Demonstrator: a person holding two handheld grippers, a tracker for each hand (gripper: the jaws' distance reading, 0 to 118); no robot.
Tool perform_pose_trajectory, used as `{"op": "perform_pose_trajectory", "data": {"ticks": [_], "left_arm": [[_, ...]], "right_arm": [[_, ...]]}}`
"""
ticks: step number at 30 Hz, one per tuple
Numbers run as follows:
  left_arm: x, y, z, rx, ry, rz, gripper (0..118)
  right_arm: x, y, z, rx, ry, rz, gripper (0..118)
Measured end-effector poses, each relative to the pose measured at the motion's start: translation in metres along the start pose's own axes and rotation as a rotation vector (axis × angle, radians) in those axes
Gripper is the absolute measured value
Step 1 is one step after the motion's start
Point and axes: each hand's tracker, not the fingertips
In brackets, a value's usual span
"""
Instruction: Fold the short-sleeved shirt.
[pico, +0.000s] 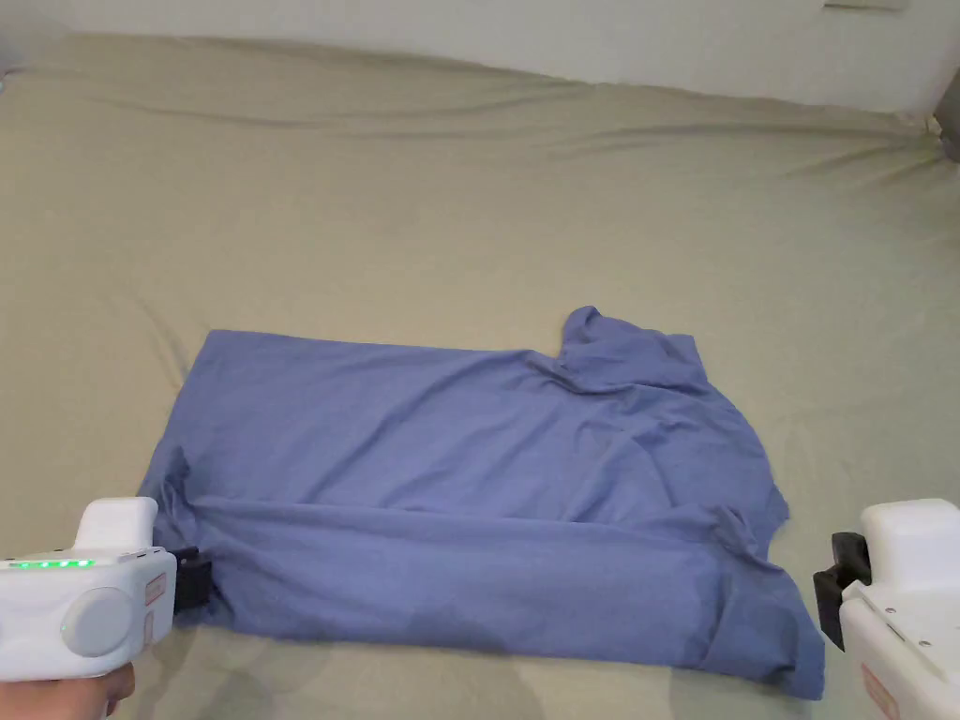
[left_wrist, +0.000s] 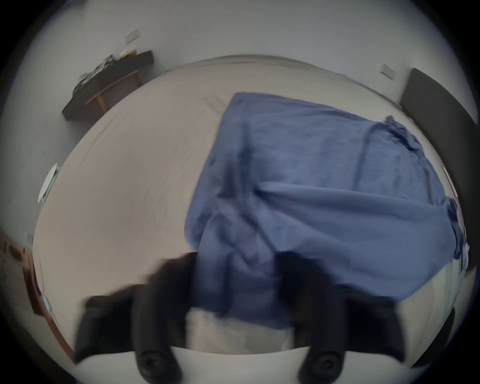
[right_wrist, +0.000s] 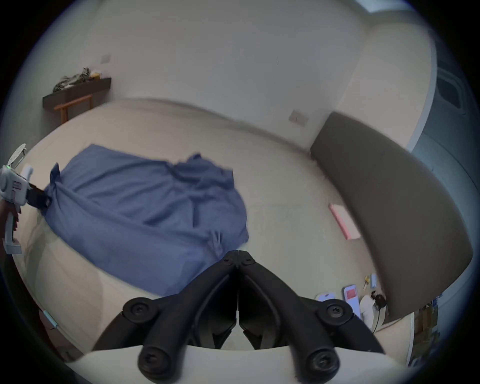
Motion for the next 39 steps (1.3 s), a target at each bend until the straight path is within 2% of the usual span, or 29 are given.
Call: {"op": "perform_pose_trajectory", "data": {"ticks": [1, 3, 4, 6, 9, 10, 13, 15, 18, 19, 21, 23, 24, 25, 26, 31, 39], "left_arm": [[0.005, 0.000, 0.005, 0.012, -0.010, -0.018, 7], [0.007, 0.001, 0.010, 0.015, 0.023, -0.029, 7], [0.005, 0.001, 0.013, 0.020, 0.020, -0.024, 7], [0.000, -0.001, 0.020, 0.046, 0.018, -0.001, 7], [-0.005, -0.001, 0.034, 0.080, 0.024, 0.012, 7], [-0.004, 0.000, 0.040, 0.086, 0.022, 0.012, 7], [-0.002, 0.001, 0.043, 0.101, 0.026, 0.011, 7], [-0.001, 0.002, 0.041, 0.098, 0.036, 0.001, 7], [0.002, 0.002, 0.039, 0.094, 0.045, -0.005, 7], [0.002, 0.002, 0.040, 0.094, 0.046, -0.005, 7], [0.004, 0.002, 0.043, 0.101, 0.048, -0.002, 7], [0.006, 0.004, 0.046, 0.107, 0.052, -0.009, 7], [0.006, 0.004, 0.047, 0.110, 0.054, -0.014, 7], [0.007, 0.006, 0.050, 0.115, 0.055, -0.019, 7], [0.007, 0.008, 0.052, 0.120, 0.057, -0.024, 7], [0.002, 0.011, 0.077, 0.154, 0.035, -0.029, 7], [-0.015, -0.019, 0.107, 0.119, 0.015, -0.058, 7]], "right_arm": [[0.000, -0.002, -0.015, -0.084, 0.040, 0.003, 26], [0.002, -0.011, -0.042, -0.160, 0.128, -0.053, 96], [0.003, -0.017, -0.058, -0.230, 0.170, -0.089, 113], [0.000, -0.030, -0.082, -0.297, 0.202, -0.140, 113], [-0.005, -0.042, -0.112, -0.322, 0.092, -0.094, 113], [-0.004, -0.044, -0.119, -0.325, 0.062, -0.101, 113], [0.001, -0.048, -0.142, -0.385, 0.124, -0.211, 113], [-0.002, -0.051, -0.154, -0.435, 0.157, -0.230, 113], [-0.006, -0.048, -0.155, -0.428, 0.176, -0.260, 112], [-0.007, -0.047, -0.152, -0.427, 0.181, -0.263, 105], [-0.013, -0.044, -0.144, -0.379, 0.250, -0.261, 76], [-0.019, -0.038, -0.136, -0.371, 0.260, -0.225, 29], [-0.022, -0.036, -0.134, -0.359, 0.294, -0.205, 9], [-0.024, -0.034, -0.133, -0.340, 0.309, -0.213, 9], [-0.025, -0.031, -0.133, -0.376, 0.237, -0.174, 9], [-0.009, -0.023, -0.101, -0.323, 0.244, -0.220, 9], [0.017, -0.024, -0.028, -0.314, 0.253, -0.164, 9]]}}
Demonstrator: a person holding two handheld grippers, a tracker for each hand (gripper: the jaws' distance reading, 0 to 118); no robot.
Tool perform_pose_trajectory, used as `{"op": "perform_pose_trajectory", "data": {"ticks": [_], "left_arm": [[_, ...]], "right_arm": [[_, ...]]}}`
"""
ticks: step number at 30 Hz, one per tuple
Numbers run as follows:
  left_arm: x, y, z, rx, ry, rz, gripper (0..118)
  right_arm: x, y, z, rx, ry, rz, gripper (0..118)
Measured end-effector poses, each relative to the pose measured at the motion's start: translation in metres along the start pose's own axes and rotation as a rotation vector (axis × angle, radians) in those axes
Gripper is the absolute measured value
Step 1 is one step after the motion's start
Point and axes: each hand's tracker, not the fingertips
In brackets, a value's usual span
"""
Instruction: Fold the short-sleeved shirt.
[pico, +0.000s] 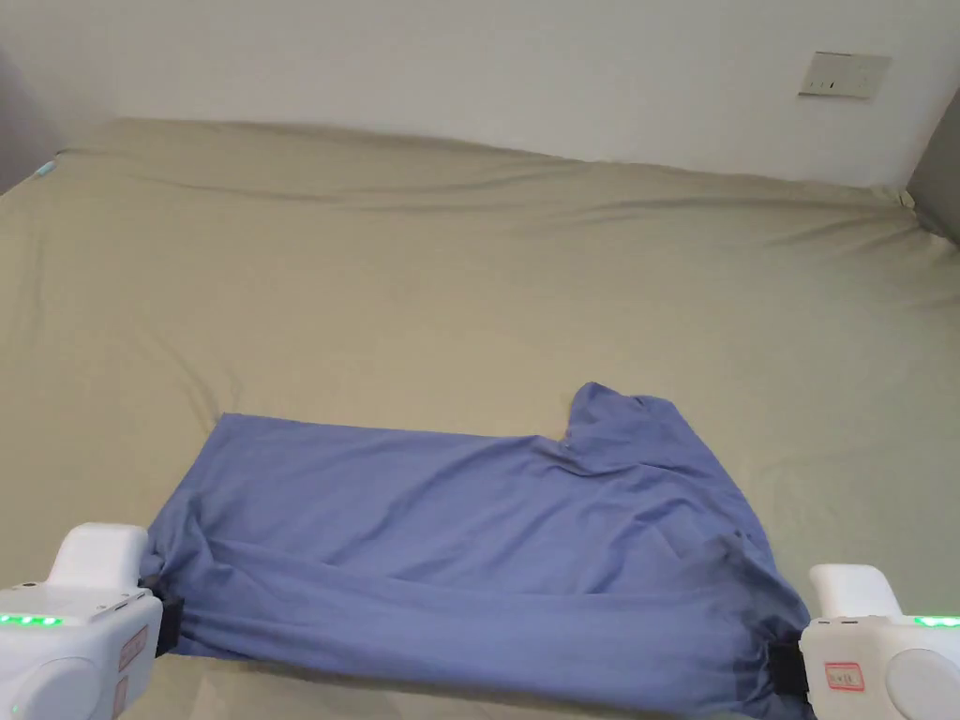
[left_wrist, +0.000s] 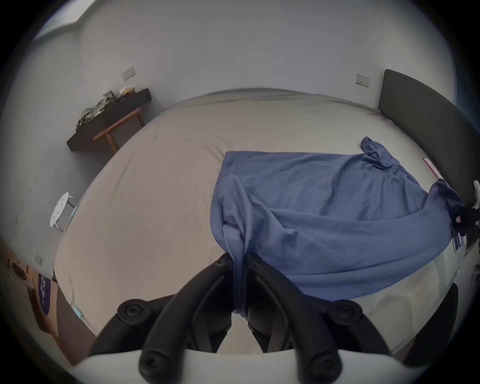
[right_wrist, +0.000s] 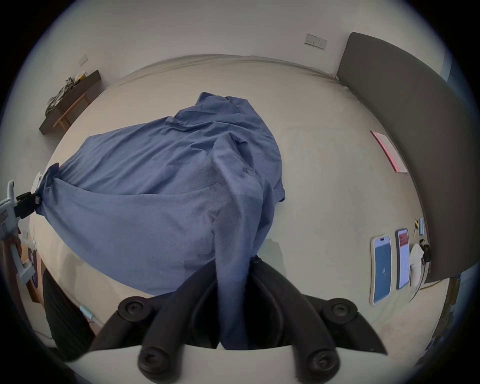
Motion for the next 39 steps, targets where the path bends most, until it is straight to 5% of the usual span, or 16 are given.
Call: {"op": "perform_pose_trajectory", "data": {"ticks": [12, 15, 17, 18, 19, 20, 21, 25, 32, 35, 39], "left_arm": [[0.000, -0.076, -0.025, -0.214, 0.016, -0.068, 7], [0.001, -0.077, -0.037, -0.265, 0.015, -0.071, 9], [0.007, -0.071, -0.035, -0.278, 0.055, -0.085, 25], [0.009, -0.067, -0.033, -0.280, 0.072, -0.098, 45], [0.009, -0.064, -0.030, -0.270, 0.079, -0.107, 84], [0.007, -0.060, -0.028, -0.258, 0.077, -0.105, 109], [0.004, -0.054, -0.025, -0.240, 0.068, -0.091, 118], [0.000, -0.020, 0.004, -0.125, 0.023, -0.021, 115], [0.010, 0.055, 0.101, 0.390, 0.011, 0.073, 115], [0.026, 0.071, 0.132, 0.561, 0.026, 0.005, 115], [0.046, 0.082, 0.163, 0.732, 0.063, -0.020, 114]], "right_arm": [[-0.008, -0.074, -0.059, -0.173, 0.003, -0.036, 9], [-0.006, -0.074, -0.061, -0.167, 0.007, -0.061, 23], [-0.005, -0.068, -0.055, -0.162, -0.067, -0.057, 78], [-0.004, -0.064, -0.053, -0.170, -0.139, -0.038, 95], [-0.001, -0.059, -0.048, -0.151, -0.156, -0.034, 98], [0.004, -0.053, -0.039, -0.092, -0.139, -0.049, 98], [0.006, -0.045, -0.028, -0.036, -0.124, -0.070, 98], [0.006, -0.010, 0.028, 0.187, -0.139, -0.058, 98], [-0.044, 0.036, 0.139, 0.696, -0.226, 0.132, 99], [-0.074, 0.048, 0.168, 0.811, -0.277, 0.185, 99], [-0.105, 0.051, 0.190, 0.906, -0.211, 0.187, 98]]}}
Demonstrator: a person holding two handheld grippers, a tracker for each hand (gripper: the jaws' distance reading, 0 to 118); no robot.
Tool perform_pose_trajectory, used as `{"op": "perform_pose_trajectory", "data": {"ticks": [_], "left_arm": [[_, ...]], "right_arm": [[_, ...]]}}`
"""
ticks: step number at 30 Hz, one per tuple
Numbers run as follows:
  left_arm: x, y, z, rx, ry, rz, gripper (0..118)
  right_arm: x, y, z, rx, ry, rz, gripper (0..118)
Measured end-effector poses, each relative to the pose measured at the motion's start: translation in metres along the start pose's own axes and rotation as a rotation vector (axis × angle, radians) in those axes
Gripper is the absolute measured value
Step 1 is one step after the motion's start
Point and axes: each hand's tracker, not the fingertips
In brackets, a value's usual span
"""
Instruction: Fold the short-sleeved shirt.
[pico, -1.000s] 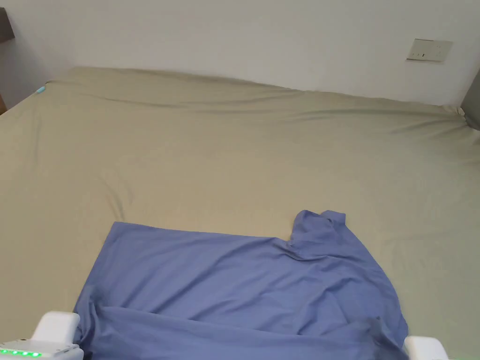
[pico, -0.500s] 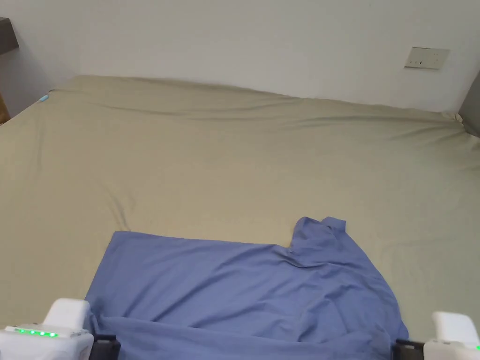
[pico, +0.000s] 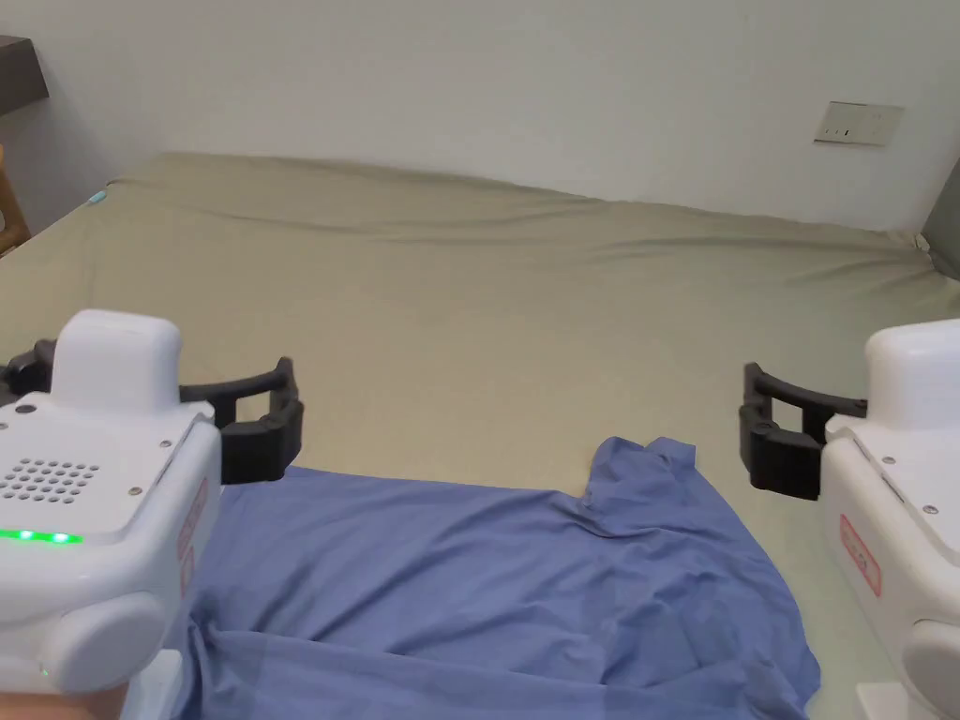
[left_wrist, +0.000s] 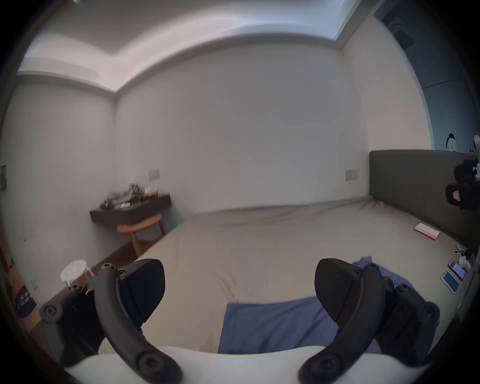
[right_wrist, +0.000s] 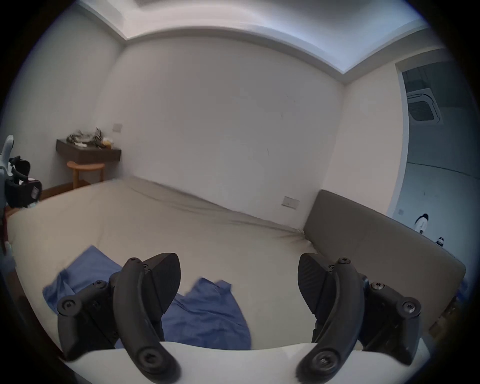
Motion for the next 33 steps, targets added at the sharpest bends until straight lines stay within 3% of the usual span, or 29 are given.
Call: {"op": "perform_pose_trajectory", "data": {"ticks": [2, 3, 4, 6, 7, 9, 10, 14, 18, 23, 25, 29, 30, 31, 33], "left_arm": [[0.009, 0.008, 0.003, 0.013, -0.019, -0.018, 107], [0.013, 0.010, 0.005, 0.025, -0.025, -0.023, 96], [0.018, 0.011, 0.004, 0.046, -0.022, -0.039, 73], [0.027, 0.010, 0.002, 0.051, -0.003, -0.083, 34], [0.030, 0.008, 0.000, 0.053, -0.011, -0.084, 20], [0.035, 0.004, -0.003, 0.053, -0.020, -0.090, 12], [0.038, 0.003, -0.005, 0.046, -0.029, -0.094, 0], [0.043, -0.004, -0.019, 0.013, -0.048, -0.113, 0], [0.046, -0.020, -0.040, -0.042, -0.064, -0.130, 0], [0.037, -0.074, -0.094, -0.325, -0.148, -0.109, 0], [0.027, -0.105, -0.116, -0.381, -0.092, -0.042, 0], [-0.001, -0.160, -0.177, -0.558, -0.038, -0.044, 0], [-0.007, -0.170, -0.193, -0.590, -0.040, -0.039, 9], [-0.016, -0.182, -0.213, -0.650, -0.053, -0.032, 30], [-0.028, -0.197, -0.248, -0.772, -0.076, -0.027, 87]], "right_arm": [[-0.011, 0.003, 0.001, 0.003, 0.048, -0.001, 92], [-0.018, 0.004, 0.001, -0.002, 0.067, 0.012, 85], [-0.027, 0.002, 0.000, -0.012, 0.081, 0.052, 64], [-0.040, -0.004, -0.001, -0.006, 0.099, 0.066, 10], [-0.045, -0.008, -0.004, -0.010, 0.085, 0.069, 3], [-0.052, -0.015, -0.008, -0.025, 0.116, 0.050, 3], [-0.054, -0.017, -0.012, -0.044, 0.144, 0.039, 3], [-0.061, -0.028, -0.027, -0.053, 0.112, 0.070, 3], [-0.056, -0.035, -0.042, -0.083, 0.130, 0.032, 3], [-0.049, -0.057, -0.065, -0.140, 0.121, -0.018, 3], [-0.044, -0.069, -0.073, -0.167, 0.117, -0.031, 3], [-0.029, -0.093, -0.093, -0.226, 0.091, -0.048, 3], [-0.025, -0.098, -0.098, -0.245, 0.082, -0.052, 3], [-0.020, -0.103, -0.104, -0.264, 0.076, -0.056, 3], [-0.012, -0.110, -0.112, -0.289, 0.064, -0.054, 3]]}}
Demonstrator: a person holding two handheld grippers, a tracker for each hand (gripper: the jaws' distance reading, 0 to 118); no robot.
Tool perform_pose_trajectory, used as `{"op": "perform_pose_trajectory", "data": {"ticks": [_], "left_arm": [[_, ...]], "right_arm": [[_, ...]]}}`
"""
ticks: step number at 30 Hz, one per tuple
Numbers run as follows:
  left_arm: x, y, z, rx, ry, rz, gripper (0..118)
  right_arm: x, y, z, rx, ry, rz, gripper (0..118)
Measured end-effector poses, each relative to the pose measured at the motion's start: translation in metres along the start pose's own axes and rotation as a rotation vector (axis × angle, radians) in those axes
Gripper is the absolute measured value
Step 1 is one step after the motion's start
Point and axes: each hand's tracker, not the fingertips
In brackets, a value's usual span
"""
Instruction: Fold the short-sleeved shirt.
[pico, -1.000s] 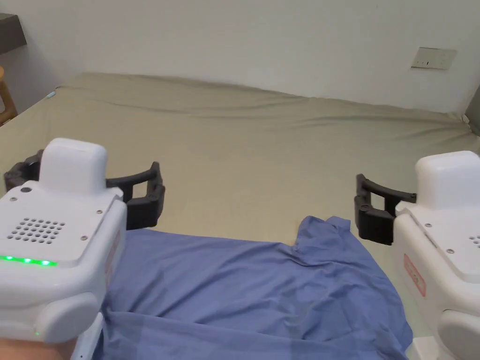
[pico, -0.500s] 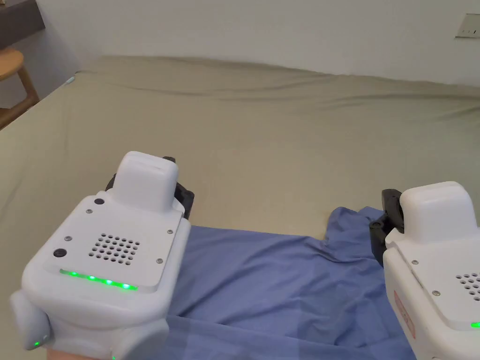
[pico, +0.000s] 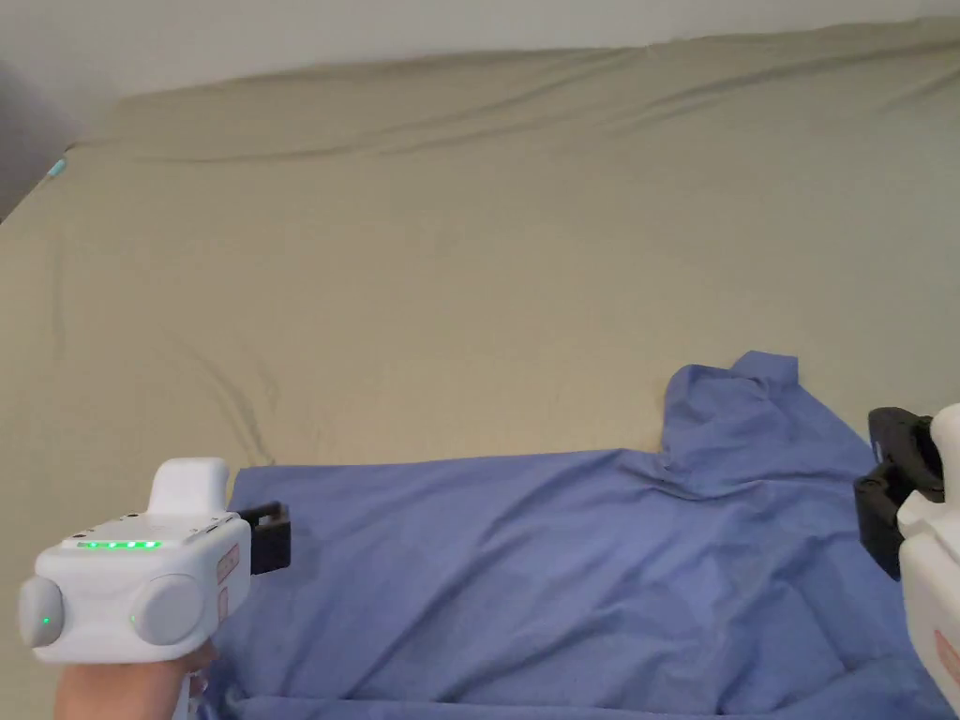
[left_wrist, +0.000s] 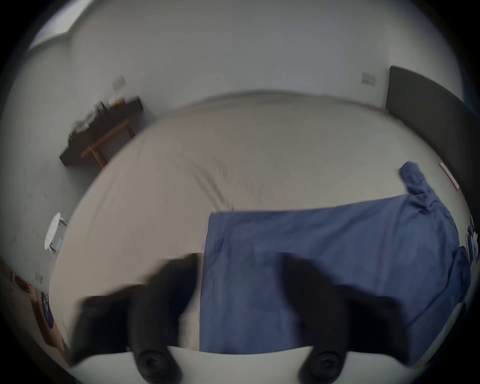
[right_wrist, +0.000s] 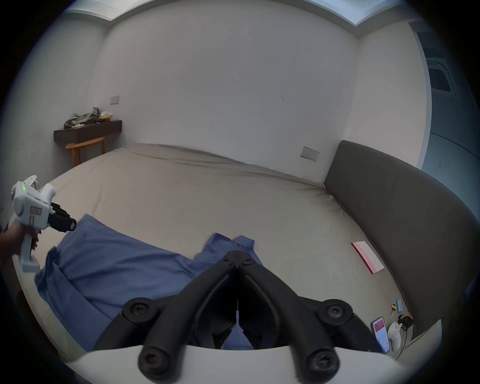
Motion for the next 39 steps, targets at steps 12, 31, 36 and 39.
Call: {"op": "perform_pose_trajectory", "data": {"ticks": [12, 31, 36, 39], "left_arm": [[-0.032, 0.039, -0.095, -0.083, 0.042, 0.105, 108], [0.013, 0.038, 0.059, 0.169, -0.021, -0.106, 1], [0.020, 0.027, 0.086, 0.202, -0.009, -0.140, 1], [0.024, 0.020, 0.090, 0.210, 0.010, -0.166, 1]], "right_arm": [[0.022, -0.012, -0.029, -0.099, -0.067, -0.024, 3], [0.067, -0.023, -0.156, -0.466, 0.048, -0.137, 107], [0.080, -0.062, -0.226, -0.604, -0.023, -0.187, 107], [0.078, -0.084, -0.257, -0.702, -0.071, -0.146, 107]]}}
